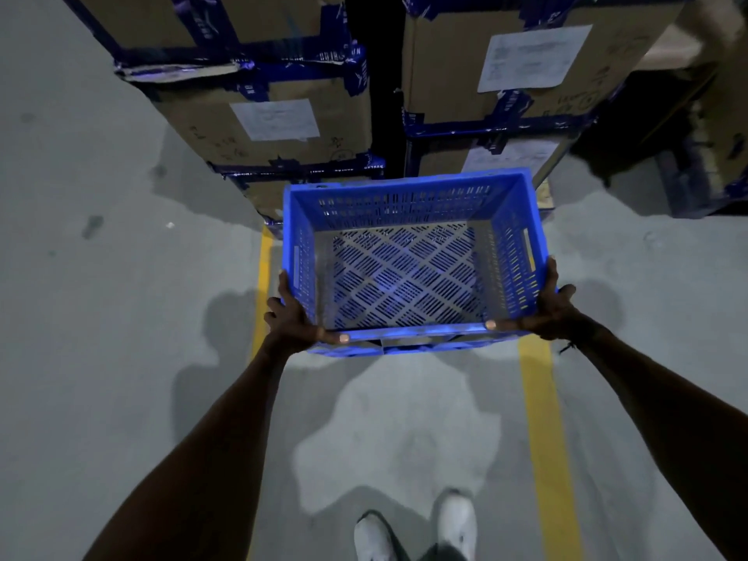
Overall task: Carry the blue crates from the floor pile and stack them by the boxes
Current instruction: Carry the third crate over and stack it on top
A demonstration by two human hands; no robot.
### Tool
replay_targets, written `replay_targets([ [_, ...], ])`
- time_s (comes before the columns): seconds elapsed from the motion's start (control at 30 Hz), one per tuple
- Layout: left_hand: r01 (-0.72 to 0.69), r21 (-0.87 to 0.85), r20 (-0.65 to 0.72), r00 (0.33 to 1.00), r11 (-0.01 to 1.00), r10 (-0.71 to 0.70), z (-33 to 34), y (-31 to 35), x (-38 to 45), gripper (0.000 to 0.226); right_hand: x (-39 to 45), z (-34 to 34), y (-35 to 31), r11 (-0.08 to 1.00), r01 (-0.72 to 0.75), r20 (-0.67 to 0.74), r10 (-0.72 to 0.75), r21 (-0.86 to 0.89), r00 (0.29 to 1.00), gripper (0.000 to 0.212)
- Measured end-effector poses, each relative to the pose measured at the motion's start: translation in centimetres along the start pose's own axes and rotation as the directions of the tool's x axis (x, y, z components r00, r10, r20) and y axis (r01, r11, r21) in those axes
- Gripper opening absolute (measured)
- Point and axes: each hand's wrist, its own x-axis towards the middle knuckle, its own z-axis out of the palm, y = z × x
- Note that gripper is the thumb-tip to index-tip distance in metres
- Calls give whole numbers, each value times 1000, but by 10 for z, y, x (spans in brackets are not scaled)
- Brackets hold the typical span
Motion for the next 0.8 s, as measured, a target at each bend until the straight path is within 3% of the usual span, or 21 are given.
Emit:
replay_targets([
  [0.2,15,44,-37,999,999,-13,6,-1,2,192,15,2,16,1000,-12,-22,12,10,1000,177],
  [0.43,16,88,-16,1000,996,-15,0,5,-2,181,39,14,53,992,-62,-15,61,-111,998,175],
  [0.63,65,102,-22,998,993,-63,2,2,2,190,6,0,13,981,-46,-9,45,-189,999,172],
  [0.8,59,107,31,998,993,-63,-2,2,7,189,-19,-15,-26,989,-87,23,90,-121,996,171],
])
